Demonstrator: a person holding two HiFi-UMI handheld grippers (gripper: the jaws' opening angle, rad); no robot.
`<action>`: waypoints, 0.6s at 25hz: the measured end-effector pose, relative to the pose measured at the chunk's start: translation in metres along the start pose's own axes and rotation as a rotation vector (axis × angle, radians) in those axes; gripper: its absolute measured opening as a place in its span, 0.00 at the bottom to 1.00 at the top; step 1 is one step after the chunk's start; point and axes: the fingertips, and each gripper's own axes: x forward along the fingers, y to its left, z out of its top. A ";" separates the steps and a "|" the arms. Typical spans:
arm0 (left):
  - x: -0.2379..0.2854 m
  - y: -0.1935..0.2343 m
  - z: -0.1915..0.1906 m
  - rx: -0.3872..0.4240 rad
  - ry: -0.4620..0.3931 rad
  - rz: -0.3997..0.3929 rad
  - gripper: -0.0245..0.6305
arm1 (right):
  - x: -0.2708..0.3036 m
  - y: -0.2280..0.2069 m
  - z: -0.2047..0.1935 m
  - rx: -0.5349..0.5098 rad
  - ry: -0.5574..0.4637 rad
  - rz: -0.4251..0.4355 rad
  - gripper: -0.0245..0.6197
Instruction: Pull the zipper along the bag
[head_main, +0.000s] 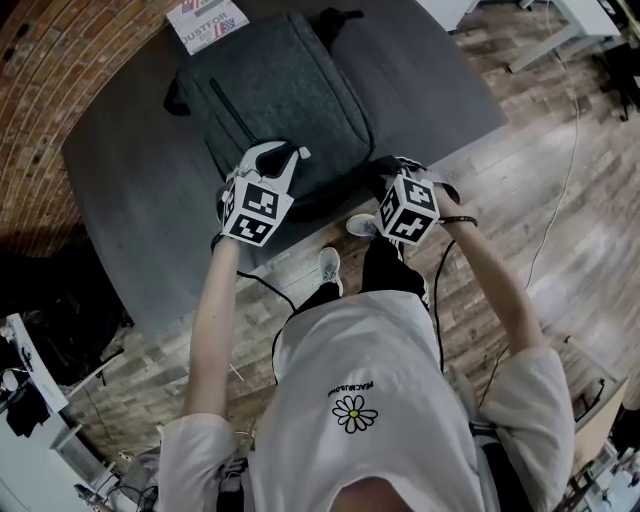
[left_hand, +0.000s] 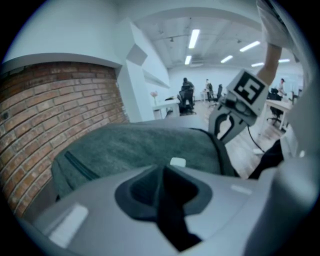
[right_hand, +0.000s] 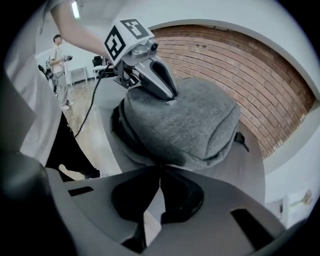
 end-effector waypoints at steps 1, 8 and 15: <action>0.000 -0.001 0.000 0.000 -0.002 -0.003 0.12 | -0.002 0.007 0.003 0.012 0.000 0.006 0.05; -0.001 -0.006 -0.002 0.044 -0.006 -0.031 0.12 | -0.008 0.042 0.021 -0.041 0.069 -0.006 0.05; -0.009 -0.012 -0.002 0.108 -0.036 -0.076 0.12 | -0.003 0.051 0.024 0.142 0.046 0.014 0.05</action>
